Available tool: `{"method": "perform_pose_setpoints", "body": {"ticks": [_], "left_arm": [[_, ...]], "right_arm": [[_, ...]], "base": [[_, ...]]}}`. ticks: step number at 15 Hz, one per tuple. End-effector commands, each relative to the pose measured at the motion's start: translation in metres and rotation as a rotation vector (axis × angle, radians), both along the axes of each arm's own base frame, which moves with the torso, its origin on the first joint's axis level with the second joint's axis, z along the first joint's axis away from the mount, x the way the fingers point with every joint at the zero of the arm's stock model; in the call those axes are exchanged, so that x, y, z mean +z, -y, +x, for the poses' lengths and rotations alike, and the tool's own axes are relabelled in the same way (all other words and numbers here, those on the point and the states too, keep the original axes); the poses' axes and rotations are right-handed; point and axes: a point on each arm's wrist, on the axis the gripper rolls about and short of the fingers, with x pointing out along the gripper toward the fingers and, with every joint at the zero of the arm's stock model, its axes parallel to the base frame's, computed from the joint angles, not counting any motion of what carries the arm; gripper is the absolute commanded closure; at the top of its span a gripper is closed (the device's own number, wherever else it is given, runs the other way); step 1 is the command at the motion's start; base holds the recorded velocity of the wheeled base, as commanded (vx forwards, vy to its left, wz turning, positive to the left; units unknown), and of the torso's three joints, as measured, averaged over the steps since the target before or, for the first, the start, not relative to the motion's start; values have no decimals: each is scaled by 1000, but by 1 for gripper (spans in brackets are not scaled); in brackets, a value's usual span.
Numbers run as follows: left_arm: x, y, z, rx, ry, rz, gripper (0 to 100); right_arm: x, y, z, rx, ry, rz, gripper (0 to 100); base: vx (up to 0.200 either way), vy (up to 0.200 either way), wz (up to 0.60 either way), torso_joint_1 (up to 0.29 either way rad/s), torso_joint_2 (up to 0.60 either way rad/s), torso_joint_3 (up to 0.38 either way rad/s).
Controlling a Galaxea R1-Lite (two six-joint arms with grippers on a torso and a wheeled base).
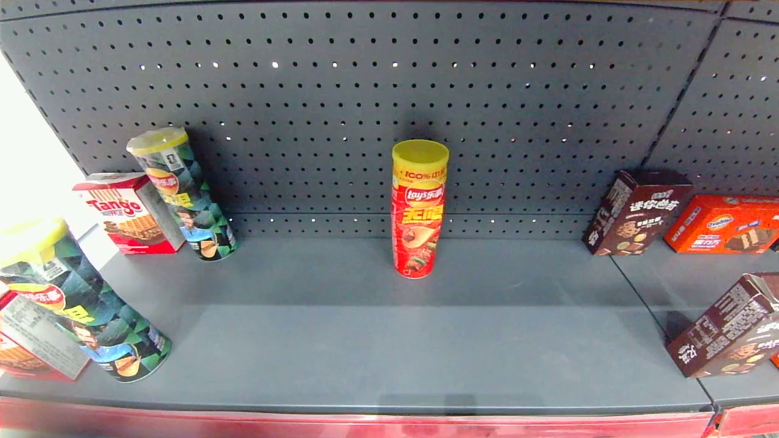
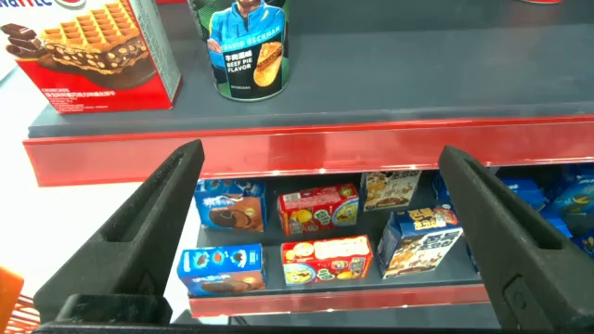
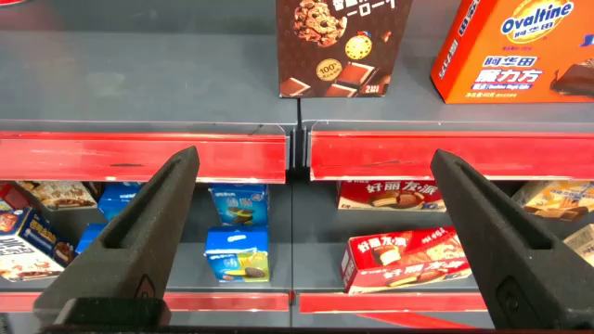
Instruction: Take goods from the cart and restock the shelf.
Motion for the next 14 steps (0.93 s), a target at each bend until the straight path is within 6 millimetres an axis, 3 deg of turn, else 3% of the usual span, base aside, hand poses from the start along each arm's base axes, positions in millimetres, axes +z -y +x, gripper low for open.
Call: {"method": "perform_pose_setpoints", "body": {"ticks": [1,6,14], "left_arm": [[0,0,0,1,-2,0,0],[0,0,0,1,-5,0,0],[0,0,0,-1,-5,0,0]], "right_arm": [[0,0,0,2,-1,-2,0],[0,0,0,2,-1,-2,0],[0,0,0,-2,0,0,0]], "base": [[0,0,0,0,0,0],[0,0,0,0,0,0],[0,0,600,4,4,1]]}}
